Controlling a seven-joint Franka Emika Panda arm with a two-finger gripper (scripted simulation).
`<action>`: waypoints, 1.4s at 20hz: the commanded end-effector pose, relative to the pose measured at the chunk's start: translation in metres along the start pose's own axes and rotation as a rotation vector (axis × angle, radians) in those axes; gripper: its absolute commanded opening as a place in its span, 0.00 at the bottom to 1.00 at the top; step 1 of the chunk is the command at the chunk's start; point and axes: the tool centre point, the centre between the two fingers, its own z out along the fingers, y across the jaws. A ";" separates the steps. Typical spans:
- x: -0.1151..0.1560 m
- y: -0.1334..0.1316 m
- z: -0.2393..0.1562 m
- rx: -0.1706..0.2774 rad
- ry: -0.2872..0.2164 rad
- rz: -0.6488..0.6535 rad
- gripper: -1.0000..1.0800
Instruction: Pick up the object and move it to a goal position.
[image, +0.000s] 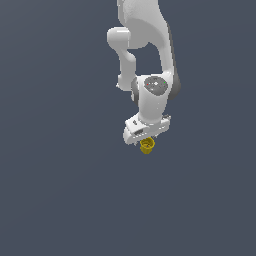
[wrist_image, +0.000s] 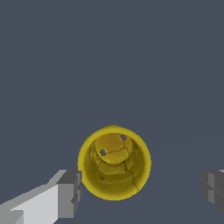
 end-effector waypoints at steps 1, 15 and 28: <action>-0.001 -0.010 0.007 0.001 -0.001 -0.046 0.96; -0.003 -0.018 0.032 0.002 -0.002 -0.075 0.96; -0.003 -0.018 0.062 0.002 -0.002 -0.079 0.00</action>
